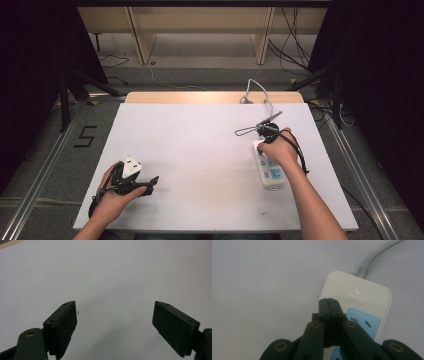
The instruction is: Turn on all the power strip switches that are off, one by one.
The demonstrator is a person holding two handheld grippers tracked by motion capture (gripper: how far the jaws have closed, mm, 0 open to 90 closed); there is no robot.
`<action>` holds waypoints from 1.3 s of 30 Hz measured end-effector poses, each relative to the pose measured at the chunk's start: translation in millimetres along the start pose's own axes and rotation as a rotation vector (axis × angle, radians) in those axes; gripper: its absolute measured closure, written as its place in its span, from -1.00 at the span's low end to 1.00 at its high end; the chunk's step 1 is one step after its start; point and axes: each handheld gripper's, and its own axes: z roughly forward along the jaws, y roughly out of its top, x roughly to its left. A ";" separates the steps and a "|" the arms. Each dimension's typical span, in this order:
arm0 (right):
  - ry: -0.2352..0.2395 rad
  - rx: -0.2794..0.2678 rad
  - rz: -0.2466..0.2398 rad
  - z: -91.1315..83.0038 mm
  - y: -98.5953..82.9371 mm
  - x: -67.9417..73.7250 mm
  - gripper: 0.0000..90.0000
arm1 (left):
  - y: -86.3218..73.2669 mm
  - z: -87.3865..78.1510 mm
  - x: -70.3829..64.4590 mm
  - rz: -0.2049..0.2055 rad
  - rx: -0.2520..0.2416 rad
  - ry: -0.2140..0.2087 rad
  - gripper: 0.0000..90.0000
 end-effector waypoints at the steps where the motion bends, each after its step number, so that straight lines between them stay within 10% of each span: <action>1: 0.001 0.001 0.001 0.1 0.1 0.1 1.00 | 0.1 0.0 -0.1 0.000 0.000 0.000 -0.56; 39: -0.012 0.001 0.002 -2.9 2.5 1.0 1.00 | -0.2 0.8 0.8 -0.004 0.002 -0.001 -0.56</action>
